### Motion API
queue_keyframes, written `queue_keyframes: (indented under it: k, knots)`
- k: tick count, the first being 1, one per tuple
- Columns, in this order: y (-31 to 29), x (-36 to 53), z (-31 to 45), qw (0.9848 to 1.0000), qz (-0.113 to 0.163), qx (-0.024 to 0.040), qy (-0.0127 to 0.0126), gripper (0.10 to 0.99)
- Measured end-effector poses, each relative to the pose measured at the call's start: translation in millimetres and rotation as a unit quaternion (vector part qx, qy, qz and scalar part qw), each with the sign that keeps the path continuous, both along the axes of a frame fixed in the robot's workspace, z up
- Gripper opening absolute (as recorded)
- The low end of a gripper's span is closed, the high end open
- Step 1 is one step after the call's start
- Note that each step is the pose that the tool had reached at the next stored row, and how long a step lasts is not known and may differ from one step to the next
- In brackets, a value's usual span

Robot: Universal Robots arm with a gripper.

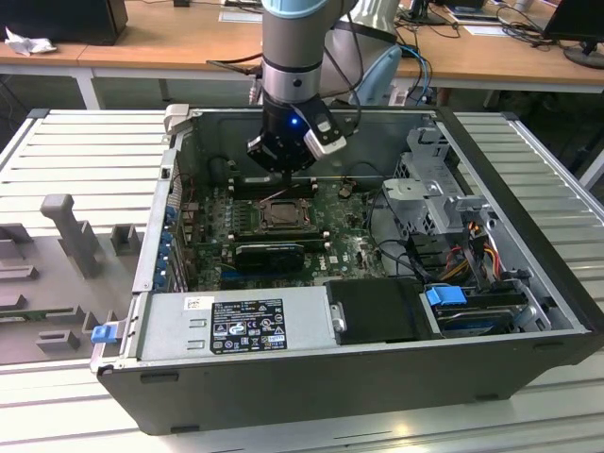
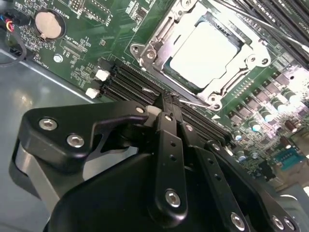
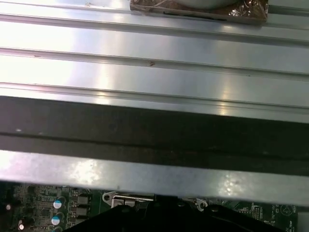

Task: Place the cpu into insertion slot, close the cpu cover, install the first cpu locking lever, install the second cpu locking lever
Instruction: 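Install the first cpu locking lever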

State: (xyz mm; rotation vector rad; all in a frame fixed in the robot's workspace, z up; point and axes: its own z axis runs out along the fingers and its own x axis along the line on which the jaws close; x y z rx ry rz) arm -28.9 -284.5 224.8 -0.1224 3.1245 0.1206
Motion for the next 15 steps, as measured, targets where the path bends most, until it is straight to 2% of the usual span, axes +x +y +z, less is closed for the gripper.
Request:
queue_keyframes:
  k: [3, 15]
  knots:
    - [2.1, 2.6, -4.2, 1.0000, 0.000, 0.0001, 0.0000, 0.106]
    - [2.2, 6.8, -16.8, 1.0000, 0.000, -0.0019, 0.0000, 0.106]
